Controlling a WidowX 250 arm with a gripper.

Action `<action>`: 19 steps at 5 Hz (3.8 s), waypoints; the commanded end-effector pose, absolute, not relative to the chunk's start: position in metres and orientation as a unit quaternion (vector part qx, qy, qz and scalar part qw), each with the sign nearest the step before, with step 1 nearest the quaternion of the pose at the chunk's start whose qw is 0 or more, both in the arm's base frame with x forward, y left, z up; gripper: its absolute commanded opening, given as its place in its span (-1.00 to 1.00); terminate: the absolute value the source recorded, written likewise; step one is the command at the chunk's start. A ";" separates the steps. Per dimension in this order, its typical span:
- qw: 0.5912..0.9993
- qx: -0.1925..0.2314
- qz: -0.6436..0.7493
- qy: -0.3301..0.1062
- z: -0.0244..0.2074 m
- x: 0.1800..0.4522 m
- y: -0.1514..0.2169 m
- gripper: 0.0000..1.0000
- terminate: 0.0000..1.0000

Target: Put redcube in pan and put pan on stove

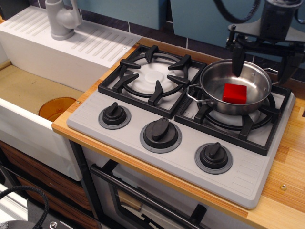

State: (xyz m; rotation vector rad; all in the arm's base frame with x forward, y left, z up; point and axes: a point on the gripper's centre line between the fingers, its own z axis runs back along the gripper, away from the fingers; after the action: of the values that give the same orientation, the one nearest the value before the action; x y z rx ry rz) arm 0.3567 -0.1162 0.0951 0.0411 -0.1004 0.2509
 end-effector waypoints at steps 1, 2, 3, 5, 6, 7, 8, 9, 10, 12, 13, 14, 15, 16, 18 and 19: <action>0.987 0.051 0.118 -0.094 0.161 0.365 -0.113 1.00 -1.00; 0.989 0.061 0.104 -0.090 0.167 0.373 -0.097 1.00 -1.00; 0.989 0.063 0.097 -0.087 0.167 0.377 -0.079 1.00 -1.00; 0.991 0.046 0.083 -0.092 0.152 0.376 -0.038 1.00 -1.00; 0.992 0.033 0.076 -0.095 0.133 0.379 -0.028 1.00 -1.00; 0.992 0.014 0.077 -0.103 0.107 0.381 -0.025 1.00 -1.00; 0.991 0.003 0.080 -0.110 0.090 0.381 -0.027 1.00 -1.00; 0.990 -0.006 0.087 -0.115 0.075 0.379 -0.031 1.00 -1.00; 0.988 -0.007 0.093 -0.123 0.065 0.374 -0.036 1.00 -1.00; 0.986 -0.015 0.096 -0.132 0.042 0.370 -0.046 -1.00 -1.00; 0.987 -0.013 0.098 -0.131 0.042 0.367 -0.049 -1.00 -1.00; 0.987 -0.009 0.099 -0.125 0.049 0.363 -0.053 -1.00 -1.00; 0.988 -0.003 0.100 -0.121 0.057 0.361 -0.060 -1.00 -1.00; 0.989 0.007 0.099 -0.113 0.071 0.357 -0.066 -1.00 -1.00; 0.989 0.042 0.101 -0.095 0.123 0.349 -0.085 -1.00 -1.00; 0.991 0.056 0.090 -0.086 0.145 0.352 -0.078 -1.00 -1.00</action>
State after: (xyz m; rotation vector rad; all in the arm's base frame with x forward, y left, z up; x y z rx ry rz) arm 0.3427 -0.0766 0.1119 0.1418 -0.0749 0.1659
